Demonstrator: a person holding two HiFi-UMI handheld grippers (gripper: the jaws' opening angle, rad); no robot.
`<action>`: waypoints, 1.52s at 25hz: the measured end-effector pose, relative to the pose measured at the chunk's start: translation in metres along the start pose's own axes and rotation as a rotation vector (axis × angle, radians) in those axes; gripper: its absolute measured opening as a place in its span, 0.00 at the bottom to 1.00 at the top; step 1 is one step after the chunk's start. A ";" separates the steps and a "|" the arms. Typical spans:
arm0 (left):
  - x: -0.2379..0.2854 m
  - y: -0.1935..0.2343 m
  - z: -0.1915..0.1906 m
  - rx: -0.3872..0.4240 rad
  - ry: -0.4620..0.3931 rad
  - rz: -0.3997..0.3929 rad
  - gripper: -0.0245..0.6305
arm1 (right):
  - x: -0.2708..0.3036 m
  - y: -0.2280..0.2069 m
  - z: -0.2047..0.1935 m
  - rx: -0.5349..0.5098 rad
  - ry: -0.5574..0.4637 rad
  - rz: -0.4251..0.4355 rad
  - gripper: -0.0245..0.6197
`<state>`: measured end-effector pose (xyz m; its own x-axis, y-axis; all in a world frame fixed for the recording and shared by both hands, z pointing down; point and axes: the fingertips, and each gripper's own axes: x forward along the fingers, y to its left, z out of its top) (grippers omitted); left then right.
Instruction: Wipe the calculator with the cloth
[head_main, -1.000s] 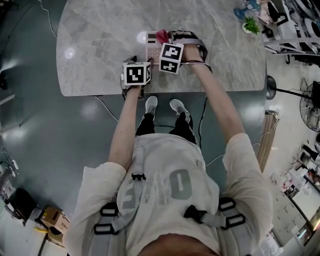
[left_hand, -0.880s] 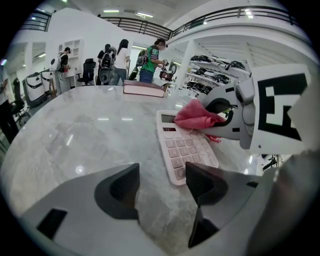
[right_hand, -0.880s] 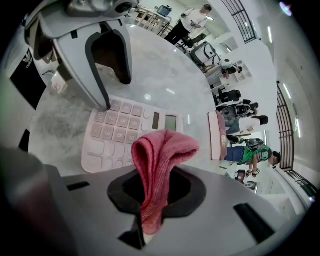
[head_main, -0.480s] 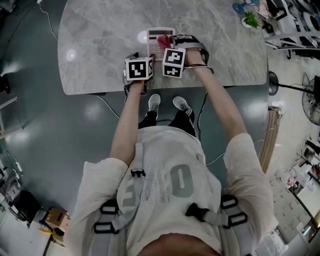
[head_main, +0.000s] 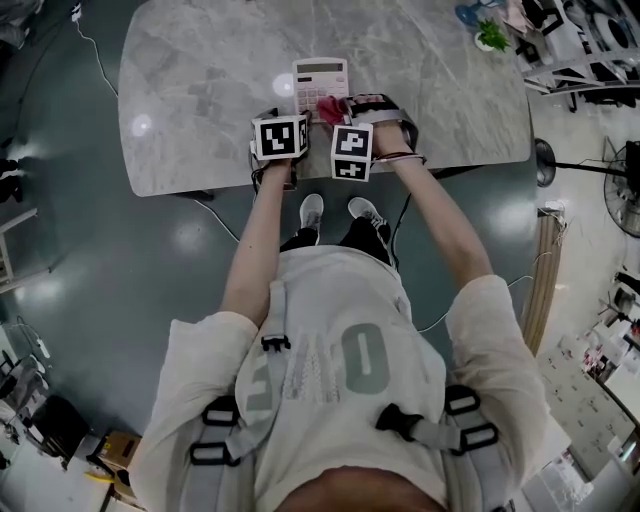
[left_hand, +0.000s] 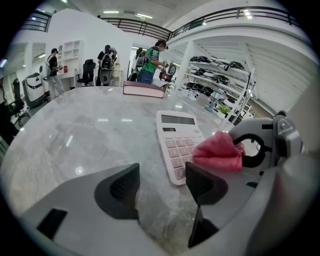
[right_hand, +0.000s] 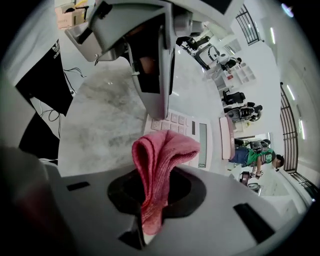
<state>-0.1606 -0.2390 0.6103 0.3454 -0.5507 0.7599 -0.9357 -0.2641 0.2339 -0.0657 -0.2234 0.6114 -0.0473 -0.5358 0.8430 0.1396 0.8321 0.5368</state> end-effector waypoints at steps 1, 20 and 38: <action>0.000 0.000 0.000 0.000 -0.001 -0.001 0.48 | -0.001 0.004 0.001 0.011 -0.001 0.003 0.12; 0.005 0.000 0.001 0.005 0.014 -0.018 0.48 | -0.008 0.024 0.004 0.042 0.012 0.022 0.12; 0.000 -0.006 -0.002 -0.084 0.000 -0.013 0.48 | -0.025 -0.087 -0.008 0.109 0.009 -0.122 0.12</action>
<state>-0.1555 -0.2356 0.6106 0.3576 -0.5479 0.7563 -0.9338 -0.2037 0.2940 -0.0683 -0.2839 0.5432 -0.0486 -0.6347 0.7712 0.0251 0.7711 0.6362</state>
